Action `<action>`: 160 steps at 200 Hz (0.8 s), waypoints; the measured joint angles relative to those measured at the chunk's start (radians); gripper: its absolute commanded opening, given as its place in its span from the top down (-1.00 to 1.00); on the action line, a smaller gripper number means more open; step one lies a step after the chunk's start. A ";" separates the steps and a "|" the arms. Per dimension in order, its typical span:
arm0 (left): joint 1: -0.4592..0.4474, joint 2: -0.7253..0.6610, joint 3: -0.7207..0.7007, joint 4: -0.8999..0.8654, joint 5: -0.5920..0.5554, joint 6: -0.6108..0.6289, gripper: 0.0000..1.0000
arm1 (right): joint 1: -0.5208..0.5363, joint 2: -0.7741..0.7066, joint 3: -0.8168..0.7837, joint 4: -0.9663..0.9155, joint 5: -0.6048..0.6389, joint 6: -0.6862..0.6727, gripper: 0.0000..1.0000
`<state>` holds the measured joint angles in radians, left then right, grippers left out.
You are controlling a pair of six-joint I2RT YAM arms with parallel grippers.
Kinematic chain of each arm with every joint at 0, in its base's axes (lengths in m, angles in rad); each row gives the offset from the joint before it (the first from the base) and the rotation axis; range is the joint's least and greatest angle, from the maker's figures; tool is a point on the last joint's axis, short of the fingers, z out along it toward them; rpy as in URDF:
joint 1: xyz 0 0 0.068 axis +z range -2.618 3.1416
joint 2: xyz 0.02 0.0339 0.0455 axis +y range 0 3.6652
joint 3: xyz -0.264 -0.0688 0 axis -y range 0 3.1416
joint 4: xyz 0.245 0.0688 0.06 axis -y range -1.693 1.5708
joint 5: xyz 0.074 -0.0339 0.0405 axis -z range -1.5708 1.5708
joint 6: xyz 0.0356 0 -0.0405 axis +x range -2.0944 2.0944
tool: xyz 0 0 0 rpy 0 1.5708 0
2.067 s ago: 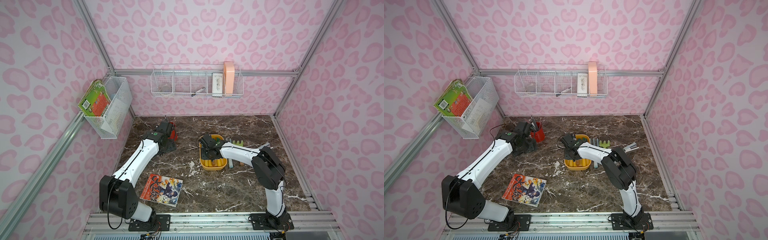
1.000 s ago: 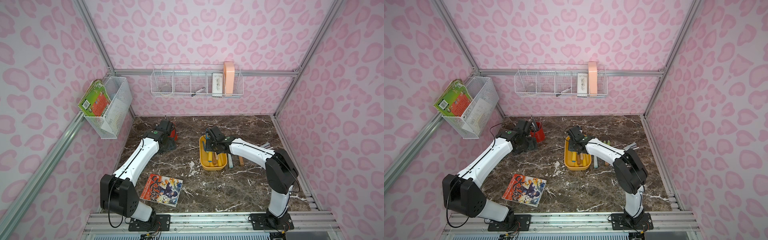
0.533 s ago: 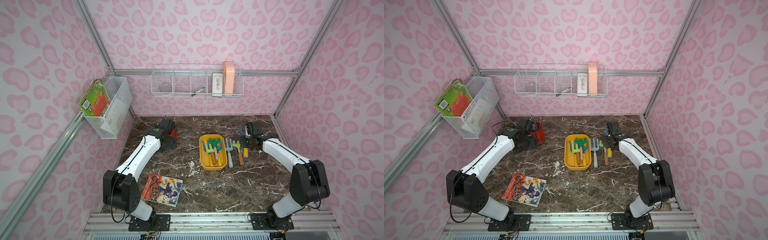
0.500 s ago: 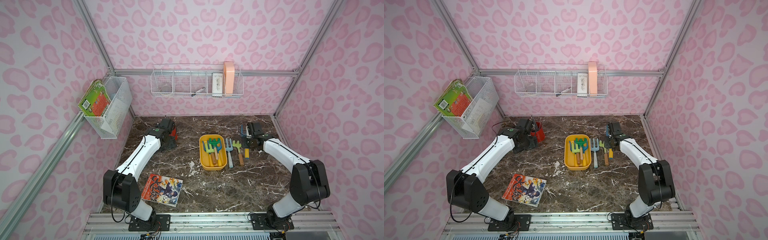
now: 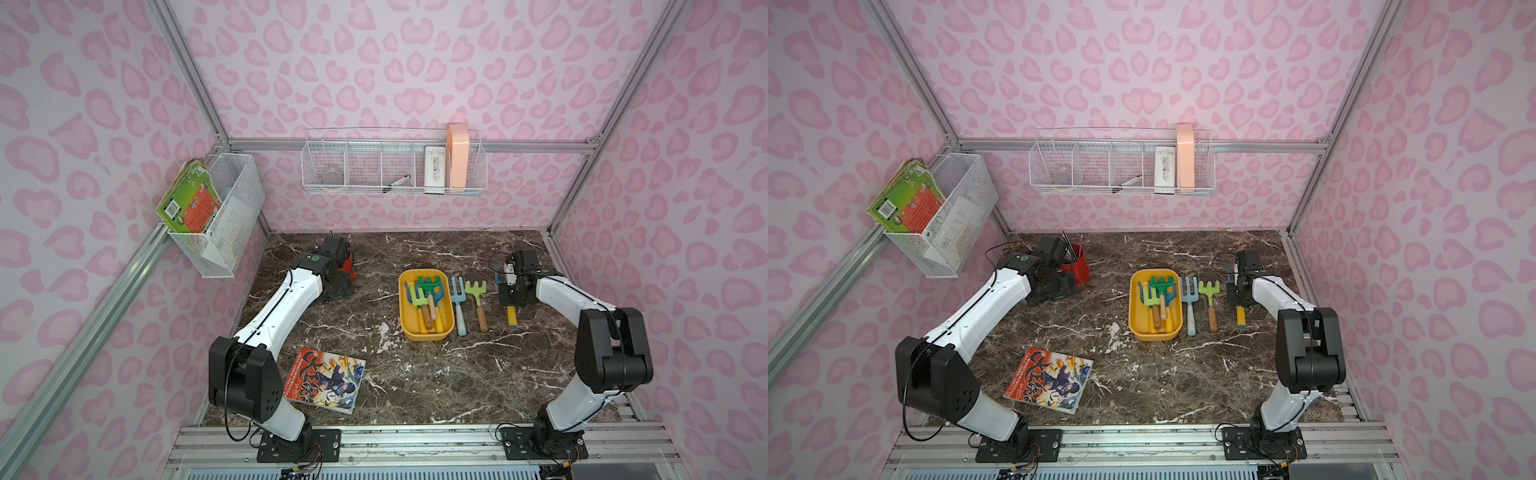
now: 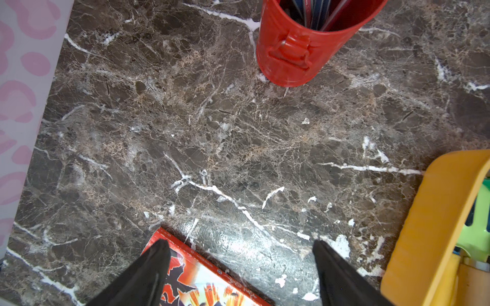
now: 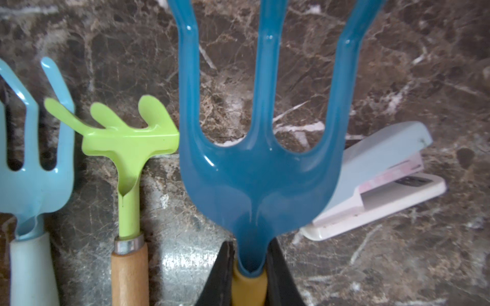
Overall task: Take the hand rake out of the storage box
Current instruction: Place the rake at the center of the board.
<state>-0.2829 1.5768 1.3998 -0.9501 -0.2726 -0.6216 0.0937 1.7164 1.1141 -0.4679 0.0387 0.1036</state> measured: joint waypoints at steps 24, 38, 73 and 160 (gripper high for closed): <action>0.000 0.004 0.004 0.000 0.000 0.000 -0.78 | 0.000 0.027 0.000 0.003 -0.015 -0.006 0.64; -0.001 0.006 0.004 0.000 0.000 0.000 -0.78 | 0.000 0.045 0.000 0.002 -0.021 -0.012 0.64; -0.001 0.006 0.004 0.000 0.000 0.001 -0.78 | -0.002 0.063 -0.001 0.003 -0.027 -0.023 0.64; -0.001 0.006 -0.001 0.000 -0.001 0.000 -0.78 | -0.006 0.096 -0.008 0.007 -0.046 -0.015 0.59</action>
<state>-0.2836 1.5829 1.3991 -0.9497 -0.2733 -0.6212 0.0879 1.8122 1.1061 -0.4610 -0.0071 0.0883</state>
